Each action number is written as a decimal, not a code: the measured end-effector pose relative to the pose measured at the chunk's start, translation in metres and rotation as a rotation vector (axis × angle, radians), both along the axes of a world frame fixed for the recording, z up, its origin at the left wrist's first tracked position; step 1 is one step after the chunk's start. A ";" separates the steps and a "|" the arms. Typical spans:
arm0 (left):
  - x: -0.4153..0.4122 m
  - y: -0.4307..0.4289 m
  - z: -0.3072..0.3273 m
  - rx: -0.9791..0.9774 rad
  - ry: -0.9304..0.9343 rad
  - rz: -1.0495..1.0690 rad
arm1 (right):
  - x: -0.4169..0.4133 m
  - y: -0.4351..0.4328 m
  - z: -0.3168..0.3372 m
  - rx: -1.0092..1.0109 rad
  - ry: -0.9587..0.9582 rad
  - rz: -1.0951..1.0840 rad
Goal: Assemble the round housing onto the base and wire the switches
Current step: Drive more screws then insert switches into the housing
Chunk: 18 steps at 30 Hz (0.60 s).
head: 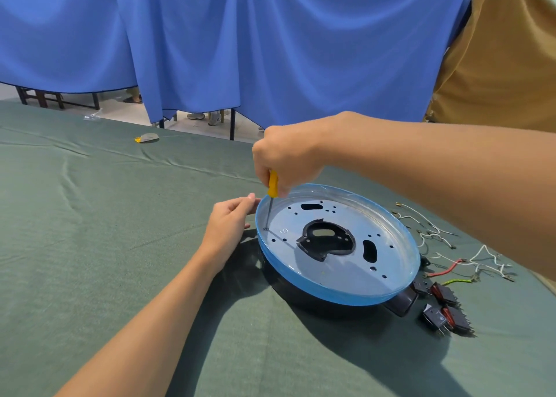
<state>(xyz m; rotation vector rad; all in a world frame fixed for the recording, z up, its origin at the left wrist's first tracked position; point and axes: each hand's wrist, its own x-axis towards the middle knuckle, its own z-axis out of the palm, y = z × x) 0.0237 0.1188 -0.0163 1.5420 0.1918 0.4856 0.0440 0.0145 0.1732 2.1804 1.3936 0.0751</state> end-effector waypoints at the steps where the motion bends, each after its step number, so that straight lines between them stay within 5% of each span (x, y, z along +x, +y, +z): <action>1: 0.001 0.000 -0.001 0.031 -0.004 -0.005 | 0.000 0.000 0.000 -0.023 -0.035 0.018; 18: 0.010 0.006 -0.013 0.096 -0.024 -0.045 | 0.005 0.021 -0.001 -0.136 0.117 -0.332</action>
